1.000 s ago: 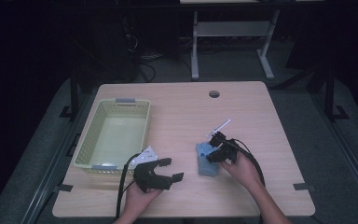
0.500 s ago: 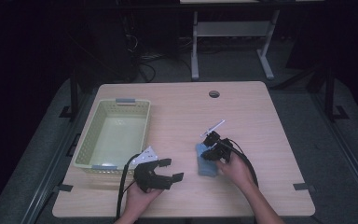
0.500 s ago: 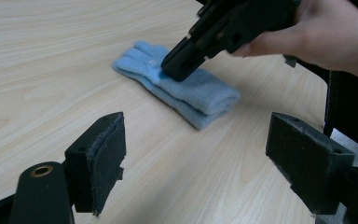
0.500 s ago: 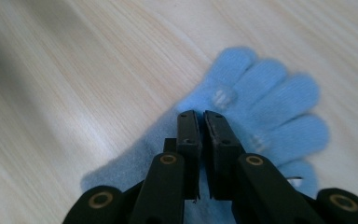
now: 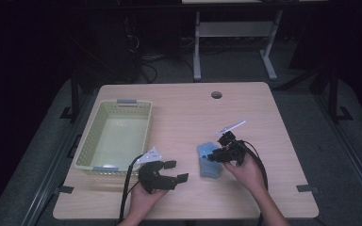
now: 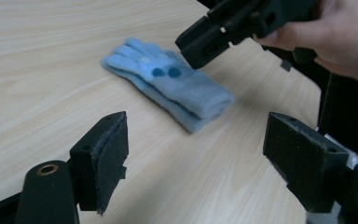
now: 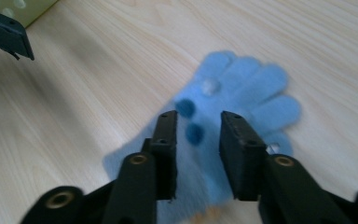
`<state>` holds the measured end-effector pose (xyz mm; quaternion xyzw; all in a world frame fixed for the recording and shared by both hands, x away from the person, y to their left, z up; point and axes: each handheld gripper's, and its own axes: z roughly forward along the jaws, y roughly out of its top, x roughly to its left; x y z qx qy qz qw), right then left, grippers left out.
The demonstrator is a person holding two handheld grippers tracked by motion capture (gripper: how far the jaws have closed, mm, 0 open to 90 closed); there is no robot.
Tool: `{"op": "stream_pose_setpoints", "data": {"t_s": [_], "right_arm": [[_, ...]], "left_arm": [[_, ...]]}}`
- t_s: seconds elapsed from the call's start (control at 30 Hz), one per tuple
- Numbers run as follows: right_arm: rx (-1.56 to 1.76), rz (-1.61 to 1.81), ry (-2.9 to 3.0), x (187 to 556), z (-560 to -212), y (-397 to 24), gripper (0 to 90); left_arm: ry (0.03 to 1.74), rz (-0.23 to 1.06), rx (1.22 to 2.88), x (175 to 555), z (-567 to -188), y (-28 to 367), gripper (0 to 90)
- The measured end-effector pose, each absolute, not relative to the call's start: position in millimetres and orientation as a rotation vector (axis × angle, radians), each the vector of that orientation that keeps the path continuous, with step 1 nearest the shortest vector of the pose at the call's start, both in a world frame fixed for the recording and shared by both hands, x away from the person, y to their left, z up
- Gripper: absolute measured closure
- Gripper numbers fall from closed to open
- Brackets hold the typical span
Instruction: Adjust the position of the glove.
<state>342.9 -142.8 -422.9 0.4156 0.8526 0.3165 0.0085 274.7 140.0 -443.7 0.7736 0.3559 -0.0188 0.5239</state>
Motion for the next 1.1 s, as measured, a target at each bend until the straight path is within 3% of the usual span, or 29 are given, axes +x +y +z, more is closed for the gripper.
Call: {"op": "stream_pose_setpoints", "data": {"t_s": [0.33,0.8,1.1], "right_arm": [[1.485,1.137,2.581,333,-428,-176,46.6],[1.674,1.283,2.528,325,-451,-190,44.8],[1.747,1.349,2.497,325,-461,-191,46.9]], "left_arm": [[0.961,-0.156,1.862,292,-445,113,22.2],[1.179,-0.334,1.781,321,-461,90,25.0],[1.223,-0.379,1.776,327,-469,83,34.2]]}}
